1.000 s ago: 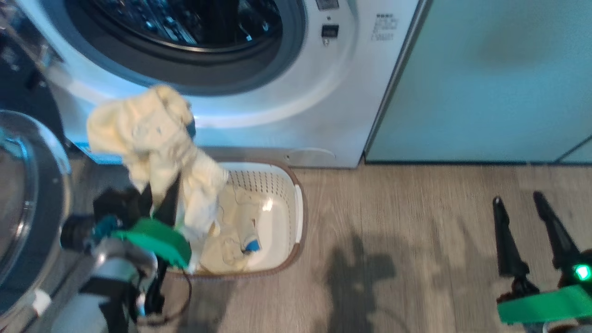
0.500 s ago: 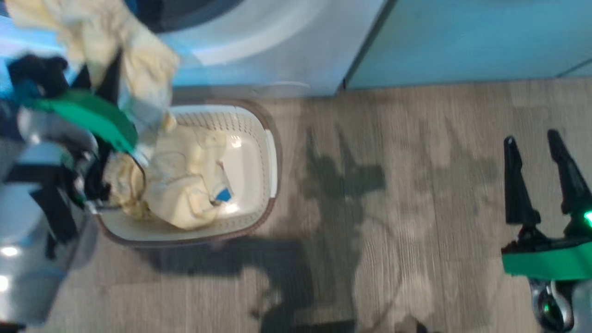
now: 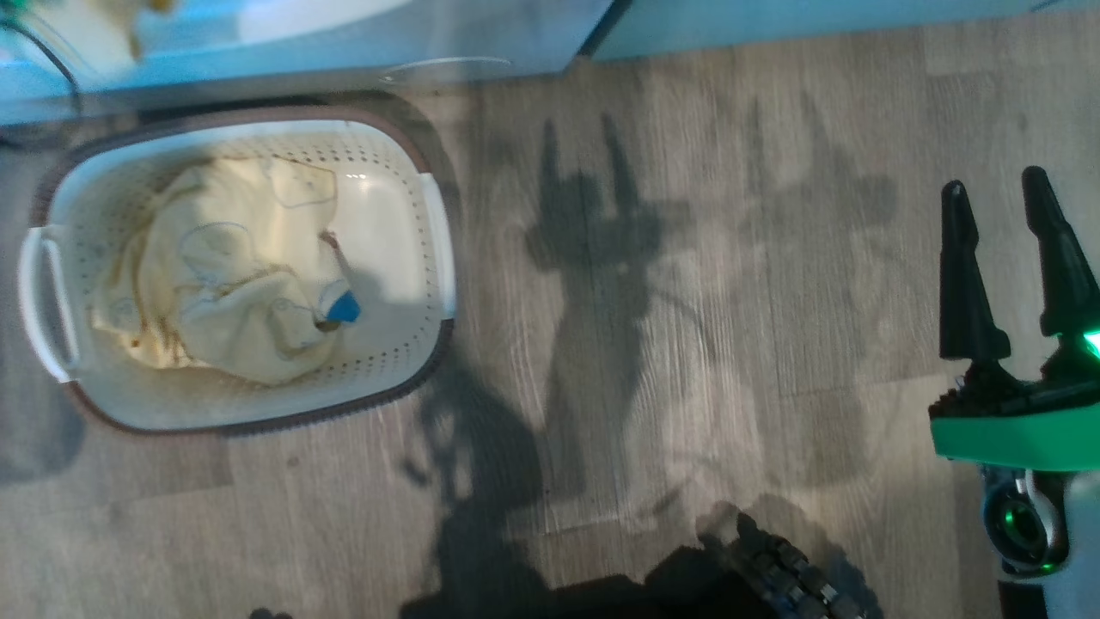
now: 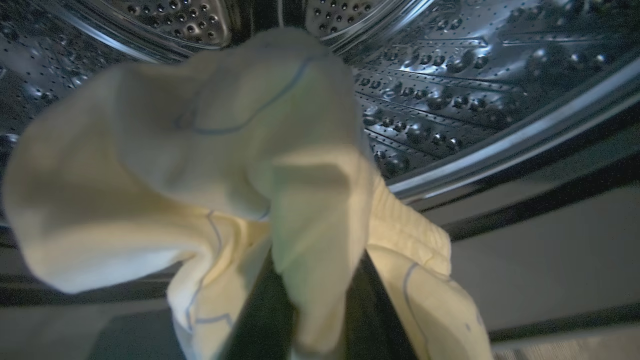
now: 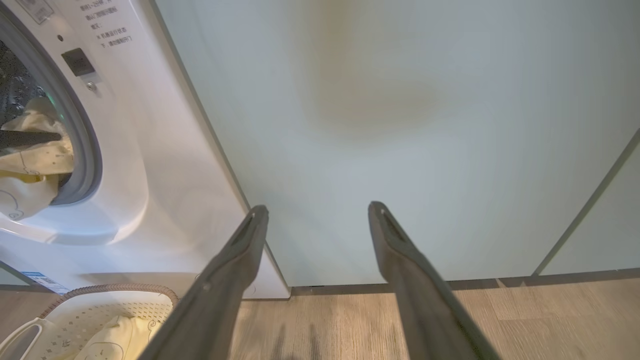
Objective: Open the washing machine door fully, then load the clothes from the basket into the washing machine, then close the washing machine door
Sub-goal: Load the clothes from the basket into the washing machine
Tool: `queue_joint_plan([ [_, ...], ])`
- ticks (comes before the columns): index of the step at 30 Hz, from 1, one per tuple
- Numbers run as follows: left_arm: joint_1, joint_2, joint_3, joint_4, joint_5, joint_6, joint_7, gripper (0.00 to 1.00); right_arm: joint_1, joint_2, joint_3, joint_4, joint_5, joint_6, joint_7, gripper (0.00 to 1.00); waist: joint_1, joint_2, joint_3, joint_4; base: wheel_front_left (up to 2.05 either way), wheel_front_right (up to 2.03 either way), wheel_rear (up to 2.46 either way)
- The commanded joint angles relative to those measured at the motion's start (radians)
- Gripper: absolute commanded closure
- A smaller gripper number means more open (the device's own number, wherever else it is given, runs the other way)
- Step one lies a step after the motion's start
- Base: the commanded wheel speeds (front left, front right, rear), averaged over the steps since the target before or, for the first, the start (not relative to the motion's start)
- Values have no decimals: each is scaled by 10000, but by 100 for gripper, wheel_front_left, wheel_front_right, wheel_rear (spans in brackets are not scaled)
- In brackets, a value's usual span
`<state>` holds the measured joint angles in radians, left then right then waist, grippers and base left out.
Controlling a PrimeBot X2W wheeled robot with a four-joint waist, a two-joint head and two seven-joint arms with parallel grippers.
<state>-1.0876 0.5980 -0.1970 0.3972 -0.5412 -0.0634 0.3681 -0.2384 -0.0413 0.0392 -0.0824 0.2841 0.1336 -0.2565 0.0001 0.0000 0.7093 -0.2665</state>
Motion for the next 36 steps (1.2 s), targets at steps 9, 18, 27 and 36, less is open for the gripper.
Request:
queue_joint_plan([
  [9, -2495, 1419, 197, 399, 815, -38, -109, 100, -234, -89, 526, -230, 377, -29, -53, 0, -1, 0, 672, -778, 0, 0, 0],
  [18, -3459, 1452, 198, 1370, 1508, 126, -2450, 100, -236, -89, 575, -272, 518, -29, -53, 0, -1, 0, 915, -1071, 0, 0, 0],
  [27, -3433, 1288, 146, 2976, 1409, 89, -3106, 0, -86, -89, 618, -163, 479, -29, -53, 0, -1, 0, 815, -1124, 0, 0, 0],
  [36, -3611, 963, -46, 3559, 1402, 69, -3673, 0, -129, -89, 482, -141, 451, -29, -53, 0, -1, 0, 745, -975, 0, 0, 0],
])
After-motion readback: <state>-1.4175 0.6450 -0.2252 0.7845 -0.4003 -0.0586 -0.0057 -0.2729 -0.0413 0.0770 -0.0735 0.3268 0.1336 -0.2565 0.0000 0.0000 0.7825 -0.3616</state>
